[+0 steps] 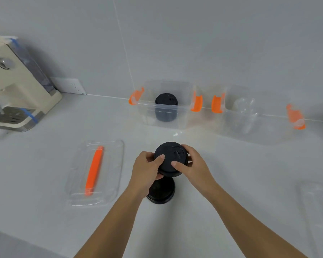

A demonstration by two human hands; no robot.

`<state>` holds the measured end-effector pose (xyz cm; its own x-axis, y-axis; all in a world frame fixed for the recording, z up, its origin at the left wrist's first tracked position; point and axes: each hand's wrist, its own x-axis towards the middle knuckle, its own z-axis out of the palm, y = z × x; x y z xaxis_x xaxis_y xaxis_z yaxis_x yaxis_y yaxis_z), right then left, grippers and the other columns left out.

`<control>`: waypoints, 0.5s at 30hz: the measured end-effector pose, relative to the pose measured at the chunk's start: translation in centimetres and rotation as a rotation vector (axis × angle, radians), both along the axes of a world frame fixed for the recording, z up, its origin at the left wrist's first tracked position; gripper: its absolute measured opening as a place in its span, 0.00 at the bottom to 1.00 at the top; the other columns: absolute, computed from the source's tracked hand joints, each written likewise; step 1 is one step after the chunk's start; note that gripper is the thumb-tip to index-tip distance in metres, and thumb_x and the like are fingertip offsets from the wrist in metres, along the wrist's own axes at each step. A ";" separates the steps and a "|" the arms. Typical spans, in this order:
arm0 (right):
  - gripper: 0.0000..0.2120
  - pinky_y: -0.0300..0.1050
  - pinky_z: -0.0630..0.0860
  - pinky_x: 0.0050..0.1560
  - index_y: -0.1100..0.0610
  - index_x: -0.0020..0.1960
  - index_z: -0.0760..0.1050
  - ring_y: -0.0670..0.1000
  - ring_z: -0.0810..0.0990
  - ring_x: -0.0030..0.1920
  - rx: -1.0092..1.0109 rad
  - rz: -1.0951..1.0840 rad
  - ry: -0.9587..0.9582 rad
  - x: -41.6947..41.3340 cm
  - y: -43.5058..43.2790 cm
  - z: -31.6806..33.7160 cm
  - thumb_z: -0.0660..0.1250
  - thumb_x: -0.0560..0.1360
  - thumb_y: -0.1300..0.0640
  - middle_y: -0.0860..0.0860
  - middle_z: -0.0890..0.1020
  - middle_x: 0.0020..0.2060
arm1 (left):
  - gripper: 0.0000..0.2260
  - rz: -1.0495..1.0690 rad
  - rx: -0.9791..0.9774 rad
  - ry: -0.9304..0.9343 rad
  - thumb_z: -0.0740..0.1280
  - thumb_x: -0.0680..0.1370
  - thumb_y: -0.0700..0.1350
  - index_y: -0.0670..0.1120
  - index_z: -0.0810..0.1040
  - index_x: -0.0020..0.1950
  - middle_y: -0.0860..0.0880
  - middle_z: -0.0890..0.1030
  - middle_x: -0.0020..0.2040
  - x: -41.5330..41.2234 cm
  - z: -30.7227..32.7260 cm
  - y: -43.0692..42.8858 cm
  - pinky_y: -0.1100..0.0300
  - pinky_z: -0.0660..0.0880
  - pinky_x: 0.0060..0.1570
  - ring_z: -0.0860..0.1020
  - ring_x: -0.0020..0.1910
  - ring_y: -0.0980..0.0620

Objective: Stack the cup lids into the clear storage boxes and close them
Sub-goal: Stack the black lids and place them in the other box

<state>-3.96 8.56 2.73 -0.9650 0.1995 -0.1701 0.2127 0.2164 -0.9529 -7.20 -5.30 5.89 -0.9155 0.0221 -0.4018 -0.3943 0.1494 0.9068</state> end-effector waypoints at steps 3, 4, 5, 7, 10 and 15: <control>0.29 0.45 0.72 0.62 0.52 0.69 0.66 0.48 0.73 0.62 0.008 0.024 -0.004 0.7 -1.6 -0.5 0.71 0.70 0.53 0.47 0.73 0.64 | 0.08 0.016 0.003 -0.033 0.67 0.77 0.43 0.42 0.74 0.54 0.50 0.78 0.47 0.9 -0.6 -1.7 0.54 0.81 0.45 0.78 0.45 0.55; 0.29 0.41 0.71 0.60 0.52 0.69 0.66 0.47 0.73 0.62 0.020 0.029 -0.002 1.0 -2.0 -0.6 0.71 0.71 0.55 0.47 0.73 0.64 | 0.08 0.019 0.009 -0.040 0.67 0.77 0.43 0.42 0.74 0.54 0.49 0.78 0.47 1.2 -0.8 -2.2 0.54 0.81 0.45 0.78 0.44 0.55; 0.28 0.36 0.70 0.57 0.52 0.69 0.66 0.47 0.72 0.61 0.033 0.034 0.003 1.2 -2.4 -0.7 0.71 0.71 0.55 0.47 0.72 0.63 | 0.07 0.022 0.017 -0.048 0.67 0.77 0.42 0.42 0.74 0.53 0.49 0.78 0.47 1.5 -0.9 -2.5 0.54 0.81 0.45 0.78 0.44 0.55; 0.28 0.32 0.67 0.54 0.51 0.69 0.66 0.46 0.72 0.61 0.045 0.040 0.002 1.7 -3.0 -0.9 0.71 0.71 0.56 0.47 0.72 0.63 | 0.06 0.026 0.030 -0.059 0.66 0.77 0.42 0.42 0.75 0.52 0.49 0.78 0.46 2.0 -1.2 -3.1 0.53 0.81 0.46 0.78 0.44 0.54; 0.28 0.31 0.67 0.52 0.52 0.69 0.66 0.46 0.72 0.62 0.041 0.037 -0.025 2.4 -3.6 -1.7 0.71 0.71 0.56 0.47 0.73 0.64 | 0.06 0.028 0.022 -0.070 0.66 0.77 0.42 0.42 0.74 0.52 0.51 0.77 0.46 2.7 -1.8 -3.7 0.54 0.80 0.46 0.77 0.46 0.51; 0.29 0.33 0.69 0.53 0.52 0.68 0.67 0.47 0.73 0.62 0.000 0.023 -0.081 3.2 -4.4 -2.9 0.73 0.70 0.55 0.47 0.75 0.63 | 0.08 0.021 -0.001 -0.111 0.65 0.78 0.42 0.41 0.74 0.55 0.47 0.78 0.50 3.3 -3.0 -4.3 0.55 0.79 0.45 0.78 0.49 0.47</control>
<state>-0.80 4.14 -0.16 -0.9525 0.1776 -0.2475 0.2838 0.2221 -0.9328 -3.91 -9.60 2.92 -0.8655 0.0034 -0.5010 -0.4956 0.1406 0.8571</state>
